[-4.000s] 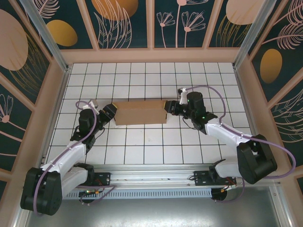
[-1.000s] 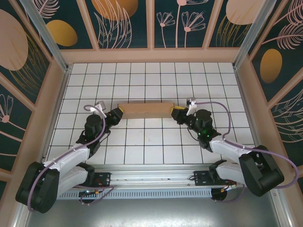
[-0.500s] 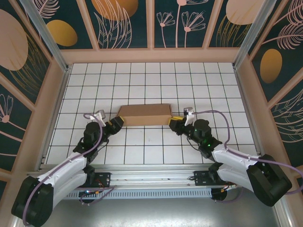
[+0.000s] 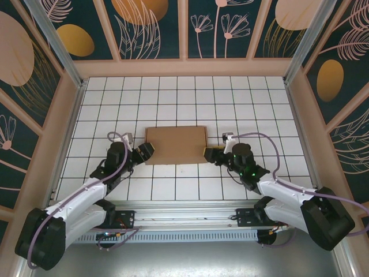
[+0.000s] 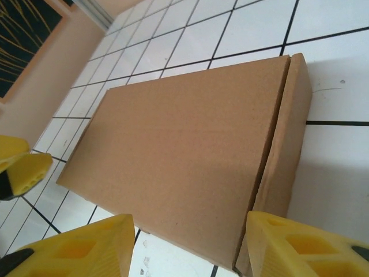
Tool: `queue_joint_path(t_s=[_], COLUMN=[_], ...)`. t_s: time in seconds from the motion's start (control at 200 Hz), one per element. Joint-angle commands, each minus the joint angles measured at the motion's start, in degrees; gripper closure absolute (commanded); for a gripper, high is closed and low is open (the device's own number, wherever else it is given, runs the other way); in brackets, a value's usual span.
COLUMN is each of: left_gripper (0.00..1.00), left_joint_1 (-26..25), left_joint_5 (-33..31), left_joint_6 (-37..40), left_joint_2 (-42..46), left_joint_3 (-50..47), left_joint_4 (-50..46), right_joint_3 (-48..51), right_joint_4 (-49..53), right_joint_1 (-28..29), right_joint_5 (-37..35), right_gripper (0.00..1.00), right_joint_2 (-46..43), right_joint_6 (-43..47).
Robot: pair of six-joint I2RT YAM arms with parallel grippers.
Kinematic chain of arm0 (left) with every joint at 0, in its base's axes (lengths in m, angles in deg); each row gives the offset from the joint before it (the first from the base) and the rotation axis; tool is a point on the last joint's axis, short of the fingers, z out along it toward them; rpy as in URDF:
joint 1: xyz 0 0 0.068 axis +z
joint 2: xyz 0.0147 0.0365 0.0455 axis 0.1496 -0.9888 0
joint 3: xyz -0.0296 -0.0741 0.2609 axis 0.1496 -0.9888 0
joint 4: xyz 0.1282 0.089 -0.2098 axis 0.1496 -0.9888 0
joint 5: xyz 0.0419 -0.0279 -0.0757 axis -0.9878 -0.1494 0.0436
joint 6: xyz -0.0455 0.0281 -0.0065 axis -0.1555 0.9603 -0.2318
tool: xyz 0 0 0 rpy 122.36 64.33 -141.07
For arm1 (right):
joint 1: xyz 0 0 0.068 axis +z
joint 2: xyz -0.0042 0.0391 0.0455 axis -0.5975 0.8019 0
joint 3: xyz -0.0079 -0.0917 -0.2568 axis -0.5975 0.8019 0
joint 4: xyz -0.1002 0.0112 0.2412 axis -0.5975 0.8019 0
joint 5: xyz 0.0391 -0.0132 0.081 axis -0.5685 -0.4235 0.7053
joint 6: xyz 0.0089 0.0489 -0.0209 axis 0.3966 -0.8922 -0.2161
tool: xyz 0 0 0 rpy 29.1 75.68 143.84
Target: Fold the paper box
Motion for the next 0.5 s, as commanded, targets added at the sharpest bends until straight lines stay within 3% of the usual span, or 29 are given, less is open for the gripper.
queue_joint_path(t_s=[0.0, 0.175, 0.305, 0.495], left_gripper=[0.29, 0.35, 0.41, 0.45], left_joint_1=[-0.3, -0.3, -0.2, -0.3], left_joint_5=[-2.9, -4.4, -7.8, -7.7], left_joint_6=[4.8, 6.3, 7.0, 7.6], left_joint_2=[-3.3, -12.3, -15.7, -18.3], left_joint_3=[4.9, 9.2, 10.2, 10.2], left_joint_4=[-6.0, -5.1, -4.1, -2.5], right_joint_3=[-7.4, -14.1, -15.7, -17.4], right_joint_4=[8.0, 15.1, 14.7, 13.8], right_joint_1=[-2.1, -4.8, -7.3, -7.3], right_joint_5=[1.2, 5.2, 8.0, 8.7], right_gripper=[0.48, 0.49, 0.50, 0.55], right_joint_2=[4.2, 12.3, 16.1, 22.1], right_joint_6=[-2.5, -3.1, -3.7, -3.0])
